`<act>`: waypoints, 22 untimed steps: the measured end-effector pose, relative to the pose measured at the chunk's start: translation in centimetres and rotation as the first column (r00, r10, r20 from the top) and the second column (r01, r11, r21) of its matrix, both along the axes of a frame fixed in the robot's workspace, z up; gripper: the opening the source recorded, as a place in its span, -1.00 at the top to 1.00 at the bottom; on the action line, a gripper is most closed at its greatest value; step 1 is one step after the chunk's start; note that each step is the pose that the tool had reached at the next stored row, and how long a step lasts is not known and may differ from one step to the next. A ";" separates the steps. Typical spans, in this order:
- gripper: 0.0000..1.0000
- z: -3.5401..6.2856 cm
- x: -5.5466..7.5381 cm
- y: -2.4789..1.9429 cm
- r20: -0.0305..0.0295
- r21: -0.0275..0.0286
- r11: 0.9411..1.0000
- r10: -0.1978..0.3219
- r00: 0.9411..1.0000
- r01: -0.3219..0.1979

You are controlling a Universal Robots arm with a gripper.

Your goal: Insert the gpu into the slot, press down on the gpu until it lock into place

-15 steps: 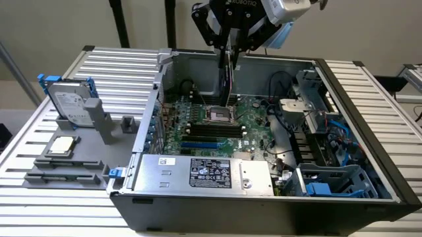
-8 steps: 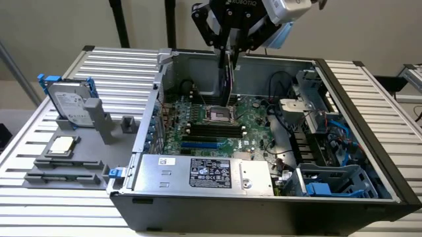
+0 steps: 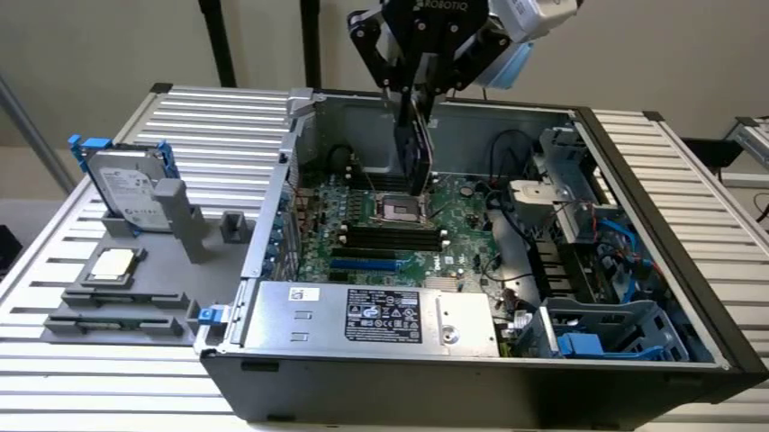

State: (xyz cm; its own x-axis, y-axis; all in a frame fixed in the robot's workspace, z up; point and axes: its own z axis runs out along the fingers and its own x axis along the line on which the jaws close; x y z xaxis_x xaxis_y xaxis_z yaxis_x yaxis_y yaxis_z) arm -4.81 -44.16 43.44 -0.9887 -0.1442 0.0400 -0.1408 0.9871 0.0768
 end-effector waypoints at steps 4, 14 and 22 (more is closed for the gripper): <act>0.47 -0.10 0.0 0.00 0.000 0.000 0.997 0.073 0.997 -0.073; 0.47 -0.54 0.0 0.00 0.001 0.000 0.968 0.252 0.968 -0.252; 0.47 -1.00 0.0 0.00 0.001 0.000 0.921 0.389 0.921 -0.389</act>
